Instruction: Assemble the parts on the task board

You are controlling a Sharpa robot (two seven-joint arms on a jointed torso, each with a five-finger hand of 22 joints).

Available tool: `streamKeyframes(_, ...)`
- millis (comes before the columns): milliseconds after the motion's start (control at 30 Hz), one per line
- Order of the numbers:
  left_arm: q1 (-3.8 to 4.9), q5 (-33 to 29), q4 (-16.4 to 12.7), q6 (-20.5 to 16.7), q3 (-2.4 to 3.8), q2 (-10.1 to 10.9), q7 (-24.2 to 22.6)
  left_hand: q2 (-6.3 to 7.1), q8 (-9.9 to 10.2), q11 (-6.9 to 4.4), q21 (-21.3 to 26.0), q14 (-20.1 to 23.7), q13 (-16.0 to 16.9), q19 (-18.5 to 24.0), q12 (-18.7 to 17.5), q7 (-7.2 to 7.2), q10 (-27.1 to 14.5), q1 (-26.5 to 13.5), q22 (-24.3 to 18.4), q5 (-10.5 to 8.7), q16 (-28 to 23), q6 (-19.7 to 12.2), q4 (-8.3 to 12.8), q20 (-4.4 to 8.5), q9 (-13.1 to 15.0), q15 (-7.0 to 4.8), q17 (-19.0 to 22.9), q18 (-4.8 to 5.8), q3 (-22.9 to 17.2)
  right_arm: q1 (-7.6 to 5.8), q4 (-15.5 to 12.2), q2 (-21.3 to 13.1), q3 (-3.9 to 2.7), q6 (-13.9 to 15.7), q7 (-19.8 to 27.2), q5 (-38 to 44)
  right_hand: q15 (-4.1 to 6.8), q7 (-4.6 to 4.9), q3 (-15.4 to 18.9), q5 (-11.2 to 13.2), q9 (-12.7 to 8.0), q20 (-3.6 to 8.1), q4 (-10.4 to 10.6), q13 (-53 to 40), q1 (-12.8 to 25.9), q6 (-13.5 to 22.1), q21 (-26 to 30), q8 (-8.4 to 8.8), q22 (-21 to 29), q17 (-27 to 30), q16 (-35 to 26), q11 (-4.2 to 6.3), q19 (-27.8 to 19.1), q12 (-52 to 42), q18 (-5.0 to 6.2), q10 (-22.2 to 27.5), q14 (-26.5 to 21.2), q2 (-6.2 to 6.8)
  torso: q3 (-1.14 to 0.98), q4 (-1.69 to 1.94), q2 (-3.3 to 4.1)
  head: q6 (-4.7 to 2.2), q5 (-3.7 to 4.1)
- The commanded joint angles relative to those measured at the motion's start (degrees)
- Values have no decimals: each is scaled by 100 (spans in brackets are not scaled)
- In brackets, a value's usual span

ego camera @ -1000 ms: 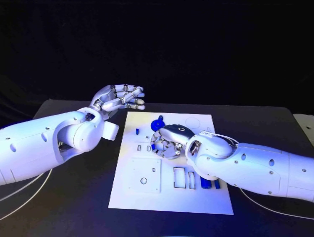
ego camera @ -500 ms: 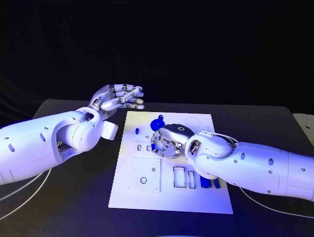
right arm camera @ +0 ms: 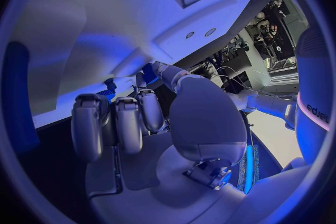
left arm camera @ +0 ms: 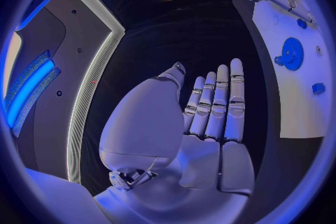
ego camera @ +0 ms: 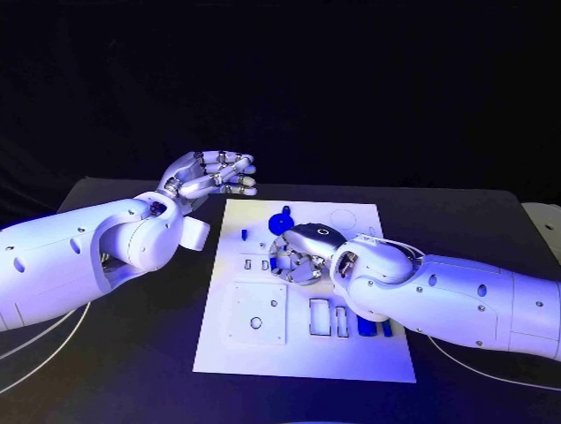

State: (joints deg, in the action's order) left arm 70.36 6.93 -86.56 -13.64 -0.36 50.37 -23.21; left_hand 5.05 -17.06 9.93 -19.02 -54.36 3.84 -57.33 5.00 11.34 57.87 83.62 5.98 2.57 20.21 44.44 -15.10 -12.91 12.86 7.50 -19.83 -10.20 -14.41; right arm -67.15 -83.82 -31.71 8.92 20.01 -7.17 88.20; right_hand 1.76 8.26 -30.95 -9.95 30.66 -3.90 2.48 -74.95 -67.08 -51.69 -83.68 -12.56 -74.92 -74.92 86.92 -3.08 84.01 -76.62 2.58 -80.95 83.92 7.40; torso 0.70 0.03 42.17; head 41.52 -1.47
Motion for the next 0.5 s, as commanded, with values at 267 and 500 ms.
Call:
streamKeyframes(267, 3, -20, -3, 97, 3, -1, -29, -2, 20, 0, 24, 41, 8, -23, -18, 121, 22, 74, -5, 32, -17, 20, 1, -4, -9, -14, -5, -30, -26, 16, -5, 20, 14, -145, -103, 93, -99, 62, 86, 180, -43, -97, 64, -94, 64, 227, 49, 176, -666, -683, -6, -66, 250, 137, -47, 113, 433, 130, -1, 7, 2, 8, 8)
streamKeyframes(500, 3, -20, 1, 98, 2, 4, -25, -2, 20, 0, 24, 41, 8, -23, -18, 121, 22, 74, -5, 32, -17, 20, 1, -4, -9, -14, -5, -30, -26, 16, -12, 7, 14, -97, -104, 100, -146, 109, 232, 364, -65, -146, 140, -13, 123, 440, 69, 319, -653, -688, -7, -116, 241, 227, -42, 196, 431, 226, 0, 0, 4, 5, 0)
